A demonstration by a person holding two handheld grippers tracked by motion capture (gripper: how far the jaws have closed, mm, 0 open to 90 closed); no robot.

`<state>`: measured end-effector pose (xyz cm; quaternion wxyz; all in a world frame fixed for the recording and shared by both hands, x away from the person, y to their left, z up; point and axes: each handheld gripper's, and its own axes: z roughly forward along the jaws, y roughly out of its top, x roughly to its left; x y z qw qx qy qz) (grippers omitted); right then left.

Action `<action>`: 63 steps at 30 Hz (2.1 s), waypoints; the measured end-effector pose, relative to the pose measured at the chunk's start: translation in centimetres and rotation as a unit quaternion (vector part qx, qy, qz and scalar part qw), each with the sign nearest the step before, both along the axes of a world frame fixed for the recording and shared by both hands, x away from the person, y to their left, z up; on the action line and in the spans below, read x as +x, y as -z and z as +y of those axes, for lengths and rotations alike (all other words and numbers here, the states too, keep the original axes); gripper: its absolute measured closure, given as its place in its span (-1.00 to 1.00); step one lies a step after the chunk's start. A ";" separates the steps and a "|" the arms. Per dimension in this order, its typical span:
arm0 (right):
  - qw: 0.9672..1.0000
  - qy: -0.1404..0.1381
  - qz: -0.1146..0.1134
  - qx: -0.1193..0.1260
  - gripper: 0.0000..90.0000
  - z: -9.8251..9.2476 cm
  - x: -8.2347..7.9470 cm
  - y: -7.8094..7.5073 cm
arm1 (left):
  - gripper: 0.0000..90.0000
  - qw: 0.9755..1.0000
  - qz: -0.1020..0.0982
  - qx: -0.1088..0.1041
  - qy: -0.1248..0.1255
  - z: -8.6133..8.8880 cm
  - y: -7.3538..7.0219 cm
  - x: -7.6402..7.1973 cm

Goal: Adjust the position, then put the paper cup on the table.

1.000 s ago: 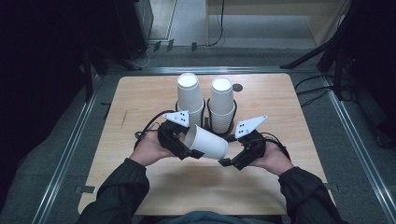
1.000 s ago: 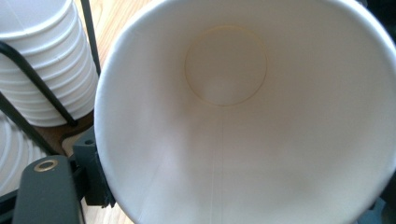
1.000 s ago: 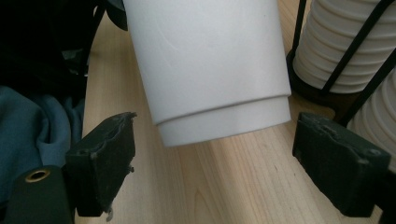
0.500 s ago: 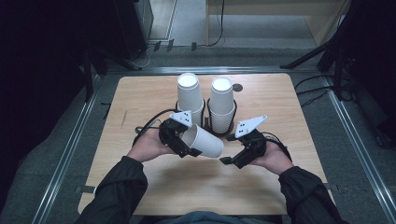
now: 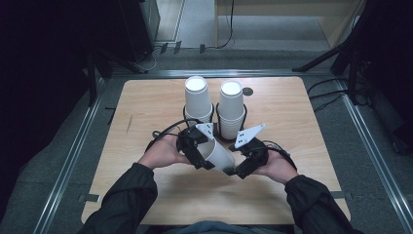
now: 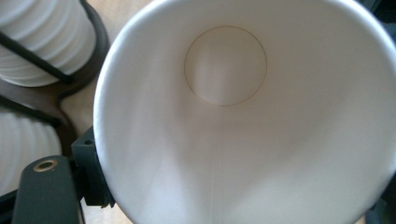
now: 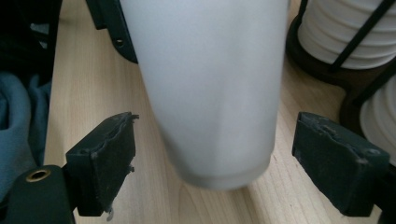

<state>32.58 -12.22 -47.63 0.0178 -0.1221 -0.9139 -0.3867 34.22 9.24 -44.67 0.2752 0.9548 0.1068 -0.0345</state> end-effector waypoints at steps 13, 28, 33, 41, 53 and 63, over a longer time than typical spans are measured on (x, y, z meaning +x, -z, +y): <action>1.000 -0.004 -0.025 0.006 -0.56 1.8 -0.4 0.7 | -0.71 1.000 0.002 -0.006 0.001 -0.9 -0.7 -0.3; 0.999 0.002 -0.035 0.021 -0.51 0.7 -0.4 0.0 | -1.00 0.996 -0.002 -0.081 -0.031 0.1 -1.0 -0.5; 0.999 0.008 -0.019 0.048 -0.51 -0.1 -0.2 -0.5 | -1.00 0.993 0.004 -0.113 -0.043 0.9 -1.1 -0.6; 0.998 0.022 -0.026 0.059 -0.51 -0.8 -0.2 -1.0 | -1.00 0.987 -0.007 -0.146 -0.063 1.9 -1.3 -0.9; 0.995 0.051 -0.031 0.081 -0.51 -2.1 -0.1 -1.7 | -1.00 0.977 0.012 -0.186 -0.102 3.2 -1.2 -0.8; 0.994 0.070 -0.022 0.080 -0.52 -1.7 0.1 -1.5 | -1.00 0.970 0.022 -0.208 -0.125 2.9 -1.0 -0.9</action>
